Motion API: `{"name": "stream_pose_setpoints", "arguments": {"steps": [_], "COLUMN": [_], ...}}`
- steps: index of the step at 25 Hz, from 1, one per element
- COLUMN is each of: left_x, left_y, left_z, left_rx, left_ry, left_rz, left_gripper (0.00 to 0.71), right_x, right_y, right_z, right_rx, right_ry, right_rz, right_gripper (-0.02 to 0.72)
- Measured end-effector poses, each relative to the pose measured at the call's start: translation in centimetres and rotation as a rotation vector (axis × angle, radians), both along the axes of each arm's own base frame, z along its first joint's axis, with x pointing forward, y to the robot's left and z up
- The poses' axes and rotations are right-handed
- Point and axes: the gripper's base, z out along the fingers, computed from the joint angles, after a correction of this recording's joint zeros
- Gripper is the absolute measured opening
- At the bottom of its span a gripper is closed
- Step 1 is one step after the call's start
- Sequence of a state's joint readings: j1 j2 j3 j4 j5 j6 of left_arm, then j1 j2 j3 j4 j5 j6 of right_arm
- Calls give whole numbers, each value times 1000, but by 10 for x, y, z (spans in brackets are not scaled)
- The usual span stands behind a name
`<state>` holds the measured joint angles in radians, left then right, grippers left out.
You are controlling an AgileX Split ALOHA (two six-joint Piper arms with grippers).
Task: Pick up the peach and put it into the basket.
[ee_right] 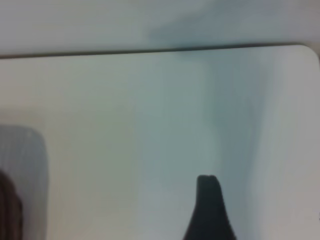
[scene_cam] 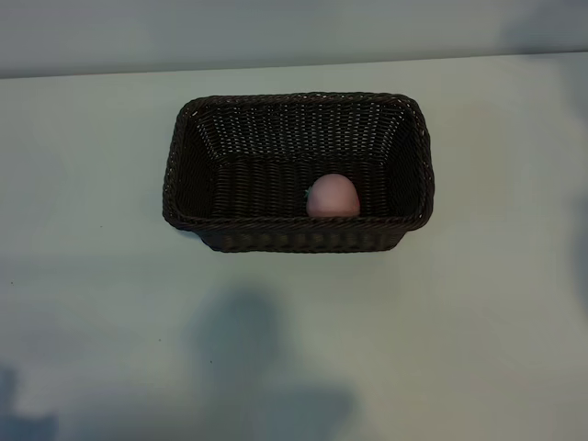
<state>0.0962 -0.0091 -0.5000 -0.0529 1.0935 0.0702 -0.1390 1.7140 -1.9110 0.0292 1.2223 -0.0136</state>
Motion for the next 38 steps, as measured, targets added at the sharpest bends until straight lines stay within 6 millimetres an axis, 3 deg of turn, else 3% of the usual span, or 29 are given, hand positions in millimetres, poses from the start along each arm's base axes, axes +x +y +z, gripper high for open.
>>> {"name": "stream_pose_setpoints", "arguments": {"steps": [6,11,14,16,20,27,33,38], "left_x": [0,0,0,0,0,0,0,0], "left_y": [0,0,0,0,0,0,0,0], "left_z": [0,0,0,0,0,0,0,0], "left_rx": [-3,-2,-2,-2,-2,-2,-2,-2], "left_ry": [0,0,0,0,0,0,0,0], "left_rz": [2,1,1,1,1,1,1,1], "left_gripper": [403,403,403,403,403,403,403,403], "right_x": [-78,-158,-204,-246,-294,-348,-385,-404], "right_y": [11,22,28,34,41,48,53,54], "right_z": [38,69,78,84,75,35,-2,-40], "right_rx": [-16,-35,-46,-58,-70,-77,-84,-78], "right_ry": [-92,-231,-310,-392,-474,-523,-581,-642], "right_rz": [-1,-1,-1,-2,-3,-3,2,46], "right_gripper": [510,510,510,509,509,509,509,507]}}
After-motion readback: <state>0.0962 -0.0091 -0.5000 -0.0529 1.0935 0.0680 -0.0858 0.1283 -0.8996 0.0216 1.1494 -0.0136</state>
